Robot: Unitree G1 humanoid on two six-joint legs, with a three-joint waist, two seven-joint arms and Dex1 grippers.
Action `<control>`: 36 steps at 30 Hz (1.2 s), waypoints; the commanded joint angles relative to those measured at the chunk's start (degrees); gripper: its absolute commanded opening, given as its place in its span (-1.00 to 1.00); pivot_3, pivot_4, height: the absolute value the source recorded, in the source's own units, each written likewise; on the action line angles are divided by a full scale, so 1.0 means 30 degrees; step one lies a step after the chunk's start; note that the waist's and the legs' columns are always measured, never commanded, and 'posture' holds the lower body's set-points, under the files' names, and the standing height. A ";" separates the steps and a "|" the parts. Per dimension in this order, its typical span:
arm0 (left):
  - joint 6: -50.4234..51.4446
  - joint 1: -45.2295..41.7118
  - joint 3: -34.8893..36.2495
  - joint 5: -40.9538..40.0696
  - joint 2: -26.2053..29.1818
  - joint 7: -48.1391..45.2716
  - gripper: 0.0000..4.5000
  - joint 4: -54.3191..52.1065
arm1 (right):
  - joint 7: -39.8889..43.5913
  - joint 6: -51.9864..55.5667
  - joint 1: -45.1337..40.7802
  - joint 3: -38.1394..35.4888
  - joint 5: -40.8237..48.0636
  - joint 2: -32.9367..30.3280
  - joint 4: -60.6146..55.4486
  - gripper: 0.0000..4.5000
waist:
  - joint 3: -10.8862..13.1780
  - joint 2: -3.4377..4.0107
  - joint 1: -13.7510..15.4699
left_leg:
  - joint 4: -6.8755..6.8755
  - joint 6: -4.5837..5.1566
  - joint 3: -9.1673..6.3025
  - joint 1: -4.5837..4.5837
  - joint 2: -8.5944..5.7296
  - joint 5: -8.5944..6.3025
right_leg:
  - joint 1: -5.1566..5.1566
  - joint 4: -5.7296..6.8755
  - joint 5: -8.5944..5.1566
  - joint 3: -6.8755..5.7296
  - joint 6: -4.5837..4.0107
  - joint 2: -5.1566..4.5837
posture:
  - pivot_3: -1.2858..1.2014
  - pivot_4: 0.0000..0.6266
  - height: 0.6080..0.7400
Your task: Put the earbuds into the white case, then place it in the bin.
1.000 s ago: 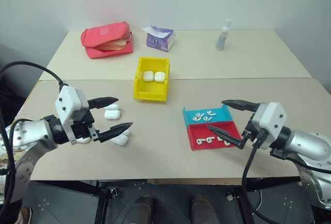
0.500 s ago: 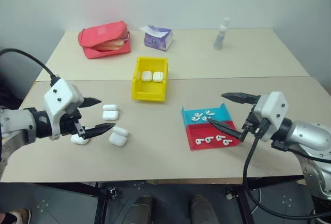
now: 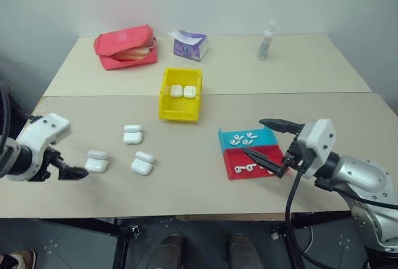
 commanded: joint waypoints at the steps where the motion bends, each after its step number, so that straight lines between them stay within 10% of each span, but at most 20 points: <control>1: 0.0689 -0.0742 -0.0400 -0.0777 -0.0021 0.1462 1.00 0.1043 | -0.0011 0.0022 -0.0281 -0.0157 0.0470 -0.0121 -0.0607 0.99 | -0.0001 -0.0003 -0.0019 | -0.0001 -0.0004 0.0000 0.0000 0.0004 -0.0001 | -0.0002 0.0002 0.0001 0.0008 0.0000 0.0000 | 0.03 -0.52 1.00; 16: 0.0689 -0.4394 -0.3495 -0.6050 -0.2398 0.8510 1.00 0.3958 | -0.0165 0.1217 -0.0830 -0.0746 0.1216 -0.0882 -0.1038 0.99 | -0.0002 -0.0012 0.0016 | 0.0003 -0.0029 0.0003 -0.0006 0.0024 -0.0011 | -0.0022 0.0005 0.0002 0.0044 -0.0003 -0.0003 | 0.03 -0.52 1.00; 36: 0.0689 -0.5625 -0.5407 -0.6670 -0.4505 1.1705 1.00 0.6153 | 0.2246 0.1915 -0.1400 -0.1368 0.3983 -0.2810 -0.0836 0.99 | -0.0010 -0.0024 -0.0002 | 0.0018 -0.0169 0.0009 -0.0079 0.0020 0.0071 | -0.0097 0.0024 0.0004 0.0064 -0.0006 -0.0006 | 0.03 -0.52 1.00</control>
